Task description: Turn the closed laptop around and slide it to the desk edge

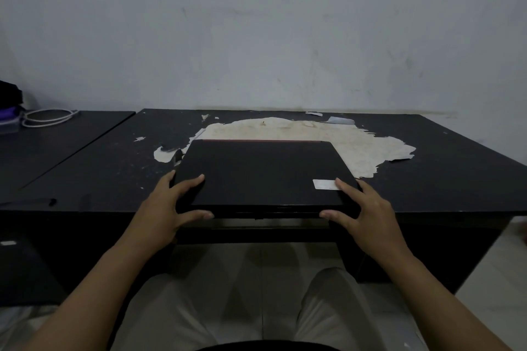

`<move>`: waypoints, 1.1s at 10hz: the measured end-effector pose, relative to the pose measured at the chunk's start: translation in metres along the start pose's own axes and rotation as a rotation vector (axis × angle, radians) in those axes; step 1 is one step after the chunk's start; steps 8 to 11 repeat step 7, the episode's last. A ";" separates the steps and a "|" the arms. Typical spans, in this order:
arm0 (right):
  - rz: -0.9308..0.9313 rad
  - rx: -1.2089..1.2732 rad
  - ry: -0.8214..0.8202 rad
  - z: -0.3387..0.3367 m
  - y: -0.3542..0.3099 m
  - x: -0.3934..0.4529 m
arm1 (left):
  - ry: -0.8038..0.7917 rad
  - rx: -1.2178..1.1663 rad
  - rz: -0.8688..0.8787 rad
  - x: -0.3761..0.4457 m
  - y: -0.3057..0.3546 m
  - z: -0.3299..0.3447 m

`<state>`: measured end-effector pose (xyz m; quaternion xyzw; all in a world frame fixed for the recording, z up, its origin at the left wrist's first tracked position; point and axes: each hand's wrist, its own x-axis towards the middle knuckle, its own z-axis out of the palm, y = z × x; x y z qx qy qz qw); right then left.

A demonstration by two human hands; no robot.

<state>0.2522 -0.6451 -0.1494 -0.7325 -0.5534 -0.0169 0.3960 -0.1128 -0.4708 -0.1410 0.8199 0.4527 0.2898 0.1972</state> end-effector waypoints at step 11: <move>0.090 -0.410 -0.659 -0.034 -0.092 0.167 | -0.283 0.278 0.006 0.120 0.096 -0.034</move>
